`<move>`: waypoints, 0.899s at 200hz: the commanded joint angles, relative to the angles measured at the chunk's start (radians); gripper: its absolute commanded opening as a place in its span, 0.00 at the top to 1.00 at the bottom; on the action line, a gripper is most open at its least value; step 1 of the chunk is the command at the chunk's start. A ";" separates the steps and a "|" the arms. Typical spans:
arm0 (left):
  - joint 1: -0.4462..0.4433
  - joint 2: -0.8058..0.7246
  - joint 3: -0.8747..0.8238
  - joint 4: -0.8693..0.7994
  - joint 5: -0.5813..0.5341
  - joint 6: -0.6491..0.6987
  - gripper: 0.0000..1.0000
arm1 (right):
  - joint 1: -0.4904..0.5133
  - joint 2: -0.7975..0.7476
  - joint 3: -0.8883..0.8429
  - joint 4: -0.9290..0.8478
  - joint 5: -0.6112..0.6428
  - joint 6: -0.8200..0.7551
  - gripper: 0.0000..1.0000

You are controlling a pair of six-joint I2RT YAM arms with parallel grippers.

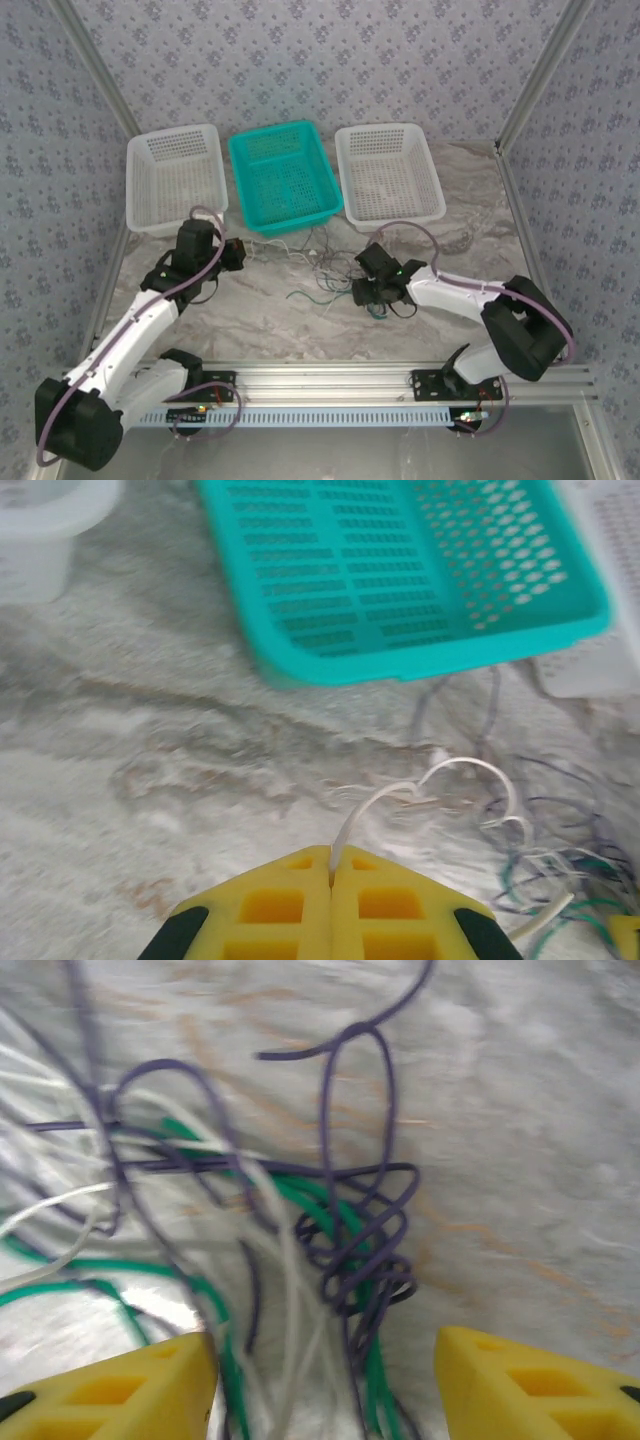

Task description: Untangle the cables

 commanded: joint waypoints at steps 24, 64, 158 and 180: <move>-0.083 0.056 0.182 -0.084 0.119 0.133 1.00 | 0.039 -0.289 0.012 0.093 -0.127 -0.198 0.15; -0.144 0.084 0.234 -0.076 0.102 0.148 1.00 | 0.053 -0.258 -0.035 0.475 -0.169 -0.328 0.02; -0.151 0.018 0.335 0.061 0.042 0.014 1.00 | 0.111 0.366 -0.018 1.049 0.131 -0.472 0.27; -0.138 0.026 0.455 -0.065 -0.033 0.051 1.00 | 0.107 0.398 -0.008 0.982 0.159 -0.445 0.48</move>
